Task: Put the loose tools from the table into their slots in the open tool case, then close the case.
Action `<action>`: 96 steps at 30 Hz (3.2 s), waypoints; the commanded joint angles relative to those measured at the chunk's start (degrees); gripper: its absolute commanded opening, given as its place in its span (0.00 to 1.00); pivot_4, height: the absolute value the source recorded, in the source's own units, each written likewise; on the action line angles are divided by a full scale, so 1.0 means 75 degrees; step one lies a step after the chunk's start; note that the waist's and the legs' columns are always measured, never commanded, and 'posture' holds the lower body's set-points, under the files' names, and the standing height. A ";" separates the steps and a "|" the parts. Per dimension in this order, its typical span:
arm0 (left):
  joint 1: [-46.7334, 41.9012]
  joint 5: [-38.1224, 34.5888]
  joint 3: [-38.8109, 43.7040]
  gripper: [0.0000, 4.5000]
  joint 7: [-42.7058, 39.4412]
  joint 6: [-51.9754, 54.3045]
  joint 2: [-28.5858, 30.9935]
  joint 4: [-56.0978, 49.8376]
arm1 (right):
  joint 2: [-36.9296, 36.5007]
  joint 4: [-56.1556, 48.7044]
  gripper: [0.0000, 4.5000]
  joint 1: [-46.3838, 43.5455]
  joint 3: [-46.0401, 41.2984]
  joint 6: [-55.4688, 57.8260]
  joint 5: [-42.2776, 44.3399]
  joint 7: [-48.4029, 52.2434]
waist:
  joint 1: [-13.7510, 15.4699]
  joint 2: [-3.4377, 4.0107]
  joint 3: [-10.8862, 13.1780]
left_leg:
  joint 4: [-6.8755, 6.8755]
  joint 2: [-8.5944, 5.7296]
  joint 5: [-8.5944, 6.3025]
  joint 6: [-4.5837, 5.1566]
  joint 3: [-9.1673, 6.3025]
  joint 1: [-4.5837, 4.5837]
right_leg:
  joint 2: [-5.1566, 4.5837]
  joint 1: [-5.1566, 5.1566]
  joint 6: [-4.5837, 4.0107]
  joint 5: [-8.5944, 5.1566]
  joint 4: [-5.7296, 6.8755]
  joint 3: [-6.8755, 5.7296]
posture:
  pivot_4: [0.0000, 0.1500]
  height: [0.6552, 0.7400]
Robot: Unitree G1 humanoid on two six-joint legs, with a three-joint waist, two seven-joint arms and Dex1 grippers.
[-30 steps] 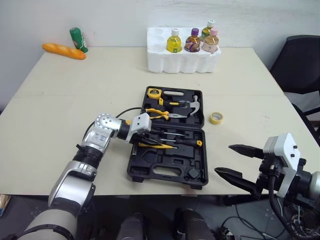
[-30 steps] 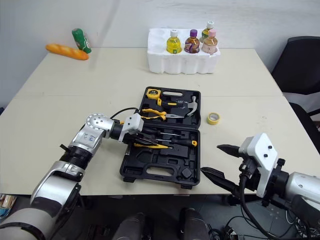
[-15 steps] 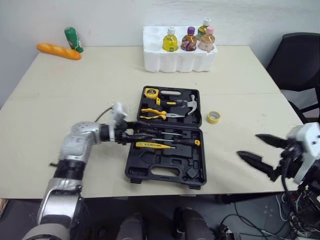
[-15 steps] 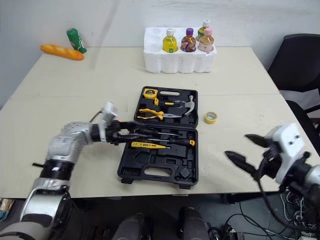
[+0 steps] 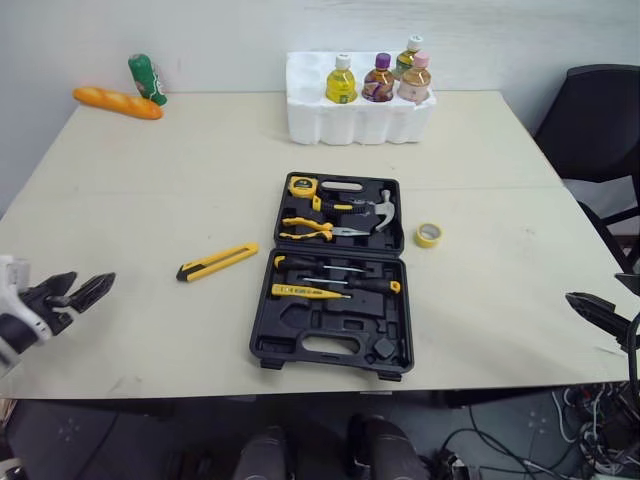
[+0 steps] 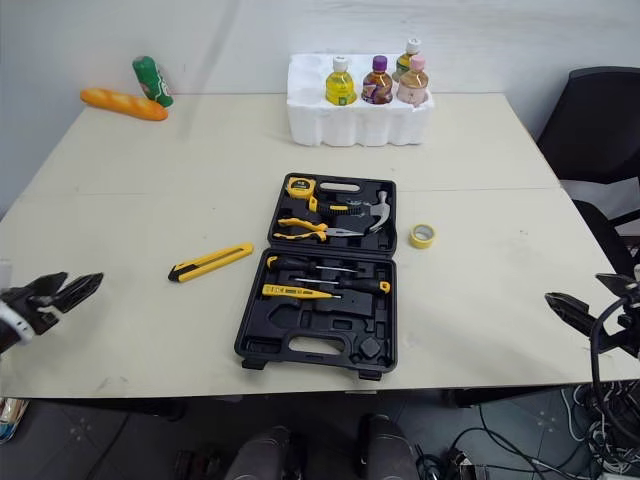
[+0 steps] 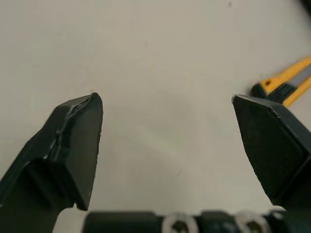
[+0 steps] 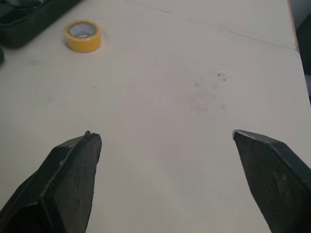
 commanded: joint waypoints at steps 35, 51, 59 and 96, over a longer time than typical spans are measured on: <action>-0.5365 0.2896 -0.5806 0.30 -0.3044 -0.3443 -0.0250 0.4674 | -0.0232 -0.4267 1.00 -0.0844 -0.0136 0.1674 0.4434 -0.0172 | 0.0112 -0.0024 -0.0006 | -0.0039 -0.0035 0.0080 0.0050 0.0035 -0.0029 | 0.0008 -0.0066 0.0005 0.0008 0.0039 0.0014 | 1.00 0.96; -0.5445 0.1674 -0.7163 0.30 -0.5518 -0.0630 -0.0174 -0.1261 | 0.0387 -0.4687 1.00 0.1574 -0.0792 0.1641 0.4091 0.0251 | 0.0100 -0.0077 0.0024 | -0.0029 -0.0046 0.0088 0.0061 0.0030 -0.0032 | 0.0043 -0.0039 0.0016 0.0013 0.0045 0.0015 | 1.00 0.96; -0.5783 0.2253 -0.8557 0.30 -0.5217 -0.0268 -0.1066 -0.1564 | 0.1145 -0.5432 1.00 0.2669 -0.1172 0.1238 0.4456 0.0121 | 0.0091 -0.0076 0.0025 | -0.0030 -0.0030 0.0097 0.0044 0.0011 -0.0023 | 0.0050 -0.0035 0.0013 0.0012 0.0021 0.0034 | 1.00 0.96; -0.4886 0.2059 -0.8235 0.01 -0.5357 -0.2989 -0.2502 0.0379 | 0.1226 -0.5577 1.00 0.3658 -0.0982 0.0390 0.3669 -0.0197 | 0.0116 -0.0075 0.0025 | -0.0026 -0.0037 0.0089 0.0066 0.0004 -0.0021 | 0.0033 -0.0023 0.0015 0.0013 0.0013 0.0025 | 1.00 0.96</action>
